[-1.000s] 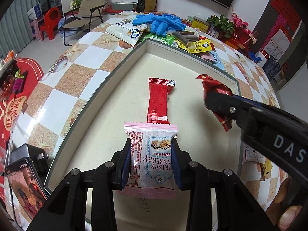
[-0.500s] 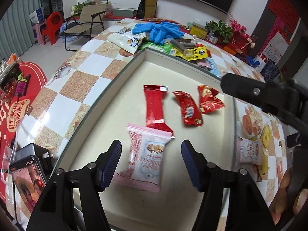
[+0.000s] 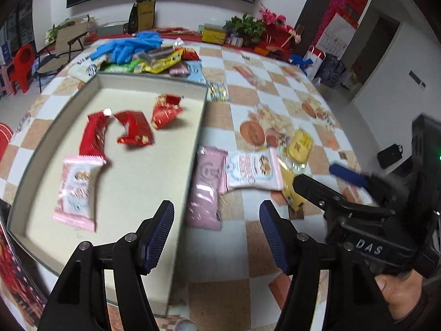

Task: Organize snacks
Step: 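Grasp a second Crispy Cranberry packet from the table with the right gripper, then grasp the pink packet with the white logo with the left gripper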

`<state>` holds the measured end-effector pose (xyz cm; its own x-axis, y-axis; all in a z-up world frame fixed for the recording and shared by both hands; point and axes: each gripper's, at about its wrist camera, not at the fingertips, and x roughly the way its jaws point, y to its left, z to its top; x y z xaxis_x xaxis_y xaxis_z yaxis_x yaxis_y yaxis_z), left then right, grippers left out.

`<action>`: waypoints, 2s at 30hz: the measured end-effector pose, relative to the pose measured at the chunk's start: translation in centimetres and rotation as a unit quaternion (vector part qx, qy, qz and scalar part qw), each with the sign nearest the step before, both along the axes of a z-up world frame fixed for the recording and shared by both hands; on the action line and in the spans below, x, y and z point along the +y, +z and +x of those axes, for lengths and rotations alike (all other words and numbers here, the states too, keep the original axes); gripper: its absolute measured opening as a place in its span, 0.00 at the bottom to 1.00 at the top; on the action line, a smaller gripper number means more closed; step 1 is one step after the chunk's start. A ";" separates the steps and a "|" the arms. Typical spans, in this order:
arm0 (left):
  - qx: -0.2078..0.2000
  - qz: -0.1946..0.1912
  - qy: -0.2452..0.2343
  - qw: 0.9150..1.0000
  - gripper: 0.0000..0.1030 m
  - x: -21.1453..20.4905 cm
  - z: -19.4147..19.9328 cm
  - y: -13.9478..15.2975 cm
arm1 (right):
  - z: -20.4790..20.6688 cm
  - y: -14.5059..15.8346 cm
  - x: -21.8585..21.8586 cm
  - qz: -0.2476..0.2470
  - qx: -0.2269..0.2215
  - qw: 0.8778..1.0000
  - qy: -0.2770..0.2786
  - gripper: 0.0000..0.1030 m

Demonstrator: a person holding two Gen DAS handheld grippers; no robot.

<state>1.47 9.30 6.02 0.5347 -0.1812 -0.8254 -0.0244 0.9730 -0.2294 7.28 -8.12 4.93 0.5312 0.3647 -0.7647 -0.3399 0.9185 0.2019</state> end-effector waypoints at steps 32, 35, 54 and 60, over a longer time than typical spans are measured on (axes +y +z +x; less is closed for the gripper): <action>0.011 0.049 -0.040 0.998 0.74 -6.9 0.9 -1.6 | -0.2 -1.0 -6.3 -0.050 -0.023 0.996 0.072 0.41; 0.010 0.120 -0.034 0.992 0.75 -8.1 2.9 -2.3 | -1.1 -2.4 -8.2 -0.036 -0.003 0.999 0.026 0.41; 0.015 0.163 -0.016 0.986 0.90 -8.9 5.7 -4.7 | -2.6 -4.5 -9.5 0.020 -0.007 1.000 0.000 0.41; 0.046 0.127 0.027 0.990 0.90 -6.7 8.3 -5.1 | -2.7 -4.6 -9.3 0.008 -0.011 1.000 0.002 0.42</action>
<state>9.72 2.62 0.92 0.4577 0.0659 -0.8867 -0.0879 0.9957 0.0286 4.60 -17.42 0.38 0.5460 0.3794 -0.7470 -0.3477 0.9138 0.2099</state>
